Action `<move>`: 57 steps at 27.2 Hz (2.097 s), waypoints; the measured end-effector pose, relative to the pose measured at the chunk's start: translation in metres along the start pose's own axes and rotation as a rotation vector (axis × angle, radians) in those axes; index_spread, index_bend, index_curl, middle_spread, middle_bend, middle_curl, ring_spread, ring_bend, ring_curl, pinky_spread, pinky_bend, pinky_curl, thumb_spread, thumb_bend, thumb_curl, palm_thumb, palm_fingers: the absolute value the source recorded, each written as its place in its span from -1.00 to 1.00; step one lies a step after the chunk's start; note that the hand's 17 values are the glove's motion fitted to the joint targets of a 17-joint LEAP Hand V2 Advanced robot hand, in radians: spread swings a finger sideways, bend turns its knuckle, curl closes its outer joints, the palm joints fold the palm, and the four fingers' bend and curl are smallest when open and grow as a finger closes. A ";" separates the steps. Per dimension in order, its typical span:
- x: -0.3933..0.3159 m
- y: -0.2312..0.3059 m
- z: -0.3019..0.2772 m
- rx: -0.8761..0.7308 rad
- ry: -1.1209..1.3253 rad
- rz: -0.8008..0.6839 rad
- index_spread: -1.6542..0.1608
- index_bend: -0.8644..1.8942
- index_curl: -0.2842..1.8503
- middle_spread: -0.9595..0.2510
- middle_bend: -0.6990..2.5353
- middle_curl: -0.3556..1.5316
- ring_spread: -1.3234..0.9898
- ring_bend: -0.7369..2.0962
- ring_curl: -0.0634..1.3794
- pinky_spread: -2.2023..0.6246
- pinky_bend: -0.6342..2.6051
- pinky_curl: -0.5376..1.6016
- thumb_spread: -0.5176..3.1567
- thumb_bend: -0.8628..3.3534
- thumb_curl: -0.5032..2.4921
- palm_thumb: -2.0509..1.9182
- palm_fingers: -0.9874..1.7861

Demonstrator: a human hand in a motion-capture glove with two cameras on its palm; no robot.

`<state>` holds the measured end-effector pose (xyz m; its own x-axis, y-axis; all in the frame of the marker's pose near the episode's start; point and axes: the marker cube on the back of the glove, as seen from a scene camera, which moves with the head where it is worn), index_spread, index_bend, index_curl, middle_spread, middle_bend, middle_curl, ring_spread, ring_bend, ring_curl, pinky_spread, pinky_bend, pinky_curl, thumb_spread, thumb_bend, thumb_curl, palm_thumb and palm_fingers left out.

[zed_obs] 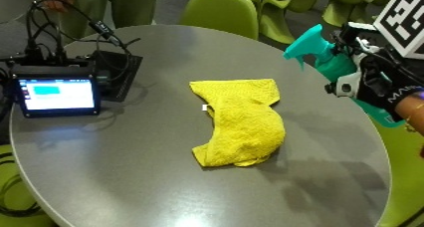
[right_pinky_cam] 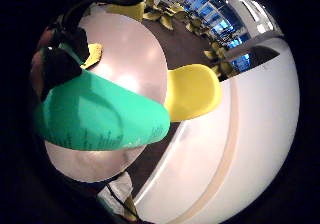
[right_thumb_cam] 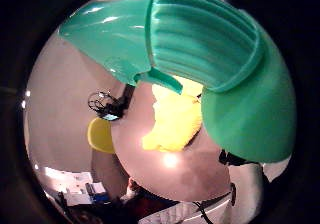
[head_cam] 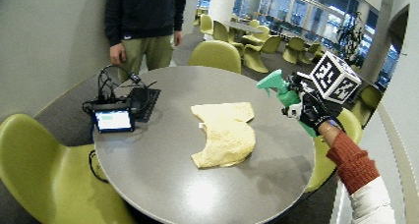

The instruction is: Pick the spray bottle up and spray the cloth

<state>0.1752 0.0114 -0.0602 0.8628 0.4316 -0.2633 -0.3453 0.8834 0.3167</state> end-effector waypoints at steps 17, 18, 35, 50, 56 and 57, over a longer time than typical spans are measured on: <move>-0.024 -0.027 0.014 -0.109 0.219 -0.016 0.52 -0.30 -0.54 0.53 -0.36 -0.12 0.08 -0.10 -0.33 0.57 -0.36 -0.08 -0.26 -0.60 -0.25 0.60 0.25; -0.030 -0.025 0.013 -0.113 0.226 -0.040 0.52 -0.30 -0.54 0.53 -0.36 -0.12 0.08 -0.10 -0.33 0.57 -0.36 -0.08 -0.26 -0.60 -0.24 0.60 0.25; 0.037 0.045 -0.016 -0.139 0.137 0.077 0.52 -0.30 -0.54 0.53 -0.37 -0.11 0.08 -0.10 -0.33 0.57 -0.36 -0.08 -0.25 -0.60 -0.23 0.59 0.25; 0.015 -0.012 -0.033 0.026 -0.327 0.211 0.51 -0.31 -0.54 0.49 -0.38 -0.11 0.07 -0.12 -0.33 0.52 -0.32 -0.07 -0.24 -0.60 -0.23 0.57 0.25; -0.033 -0.037 -0.020 0.063 -0.566 0.216 0.50 -0.32 -0.55 0.49 -0.38 -0.11 0.06 -0.12 -0.33 0.50 -0.30 -0.06 -0.23 -0.60 -0.24 0.56 0.25; -0.040 -0.041 -0.015 0.062 -0.626 0.240 0.50 -0.31 -0.55 0.49 -0.39 -0.12 0.06 -0.12 -0.33 0.50 -0.30 -0.05 -0.22 -0.60 -0.24 0.56 0.25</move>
<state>0.1493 -0.0391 -0.0762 0.8227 0.4105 0.3933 -0.5482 0.7560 0.3576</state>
